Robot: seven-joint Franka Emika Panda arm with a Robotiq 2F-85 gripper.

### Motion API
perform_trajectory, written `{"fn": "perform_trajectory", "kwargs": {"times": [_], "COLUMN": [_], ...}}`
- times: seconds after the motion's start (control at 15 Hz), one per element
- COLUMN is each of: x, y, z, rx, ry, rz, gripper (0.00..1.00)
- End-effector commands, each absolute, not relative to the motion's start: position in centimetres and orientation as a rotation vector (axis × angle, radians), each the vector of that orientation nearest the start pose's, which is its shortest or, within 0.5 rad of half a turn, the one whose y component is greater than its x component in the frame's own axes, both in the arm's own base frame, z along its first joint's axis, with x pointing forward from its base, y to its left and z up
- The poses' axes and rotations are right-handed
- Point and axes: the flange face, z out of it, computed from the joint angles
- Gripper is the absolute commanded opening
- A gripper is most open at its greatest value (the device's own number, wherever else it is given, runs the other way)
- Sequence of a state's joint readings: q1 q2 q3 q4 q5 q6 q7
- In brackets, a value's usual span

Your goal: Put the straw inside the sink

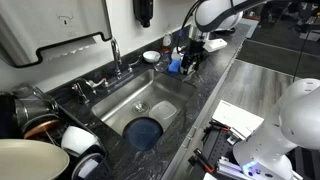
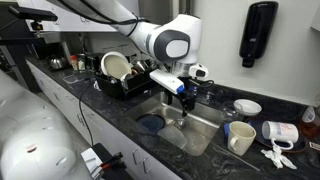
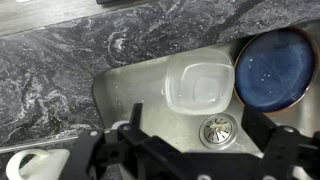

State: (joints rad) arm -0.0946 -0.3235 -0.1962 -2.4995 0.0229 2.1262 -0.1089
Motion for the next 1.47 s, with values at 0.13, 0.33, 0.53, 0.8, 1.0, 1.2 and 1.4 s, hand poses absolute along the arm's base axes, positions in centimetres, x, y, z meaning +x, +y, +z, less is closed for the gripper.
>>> {"fn": "perform_trajectory", "kwargs": {"times": [0.13,0.33,0.53,0.8,1.0,1.2,1.4], "x": [40.6,40.6,40.6,40.6,40.3,39.7,39.6], "y": [-12.0,-12.0,-12.0,-12.0,-13.0,-14.5,-16.5], "z": [39.5,39.5,39.5,39.5,39.2,38.5,38.1], "rx": [-3.038,-3.038,-3.038,-3.038,-2.987,-2.893,-2.809], "ry": [0.279,0.279,0.279,0.279,0.403,0.631,0.876], "rz": [0.061,0.061,0.061,0.061,0.063,0.091,0.064], "gripper": [1.00,1.00,1.00,1.00,1.00,1.00,1.00]}}
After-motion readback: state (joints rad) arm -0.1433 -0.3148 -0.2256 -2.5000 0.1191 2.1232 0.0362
